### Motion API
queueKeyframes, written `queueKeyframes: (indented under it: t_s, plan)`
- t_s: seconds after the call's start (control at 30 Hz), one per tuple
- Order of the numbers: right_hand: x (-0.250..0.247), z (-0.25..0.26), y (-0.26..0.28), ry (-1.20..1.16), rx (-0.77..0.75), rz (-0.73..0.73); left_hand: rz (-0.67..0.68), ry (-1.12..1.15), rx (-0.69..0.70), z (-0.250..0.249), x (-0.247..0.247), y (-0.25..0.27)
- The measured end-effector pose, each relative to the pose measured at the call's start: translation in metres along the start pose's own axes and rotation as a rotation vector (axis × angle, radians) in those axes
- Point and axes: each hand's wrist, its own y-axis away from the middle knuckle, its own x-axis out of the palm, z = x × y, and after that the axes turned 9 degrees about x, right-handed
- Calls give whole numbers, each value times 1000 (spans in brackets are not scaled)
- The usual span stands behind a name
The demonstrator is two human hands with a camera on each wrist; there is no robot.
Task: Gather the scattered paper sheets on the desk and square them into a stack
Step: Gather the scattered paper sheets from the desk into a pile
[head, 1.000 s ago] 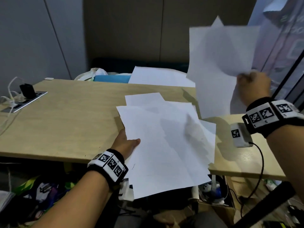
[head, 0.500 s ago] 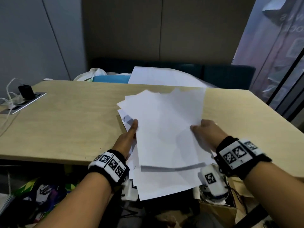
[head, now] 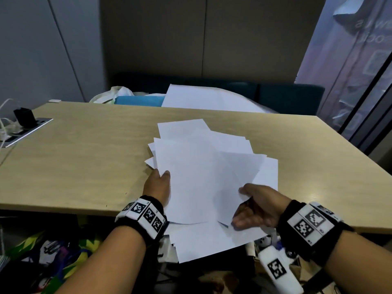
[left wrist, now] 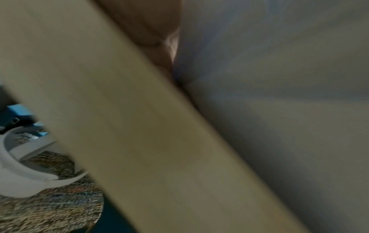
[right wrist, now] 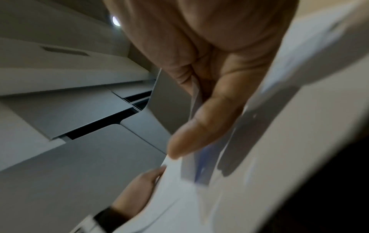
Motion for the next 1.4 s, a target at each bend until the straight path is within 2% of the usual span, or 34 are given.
queueKeyframes:
  t_s: [0.1, 0.2, 0.3, 0.4, 0.5, 0.6, 0.73, 0.8, 0.9, 1.03, 1.13, 1.2, 1.3, 1.37, 1.4]
  plan:
    - [7, -12, -2, -41, 71, 139, -8, -4, 2, -4, -1, 1]
    - [9, -11, 2, -125, 7, 135, 29, -46, 16, -3, -4, -3]
    - [-5, 1, -1, -187, -164, 19, 81, -114, 46, -6, -7, 0]
    - [-25, 22, -7, -210, -233, -146, 92, -122, 60, -5, -8, 1]
    - [-40, 45, -16, -238, -239, -257, 102, -129, 55, -7, -9, 3]
    - [-53, 61, -27, -152, -224, -365, 99, -99, 45, -8, -7, 3]
    - [-67, 68, -35, -18, -167, -455, -15, -18, 38, -5, -4, 1]
    - [-66, 62, -34, -32, -149, -433, -8, -29, 24, -7, -2, 3]
    - [-55, 42, -29, 13, -124, -314, -30, -31, 34, -4, -1, 2]
    - [-31, 18, -17, 194, -132, -120, -36, -46, 40, -2, 0, 2]
    - [-22, 17, -11, 383, -138, -71, 9, -131, 63, -6, -2, 8]
    - [-28, 30, -13, 537, -141, -158, 40, -101, 64, -4, -5, 10]
    - [-56, 64, -32, 742, -234, -555, 71, -132, 45, -5, -8, 12]
    - [-75, 80, -40, 955, -193, -789, 79, -134, 80, -5, -8, 11]
    - [-84, 84, -45, 1018, -148, -841, 84, -129, 102, -6, -8, 13]
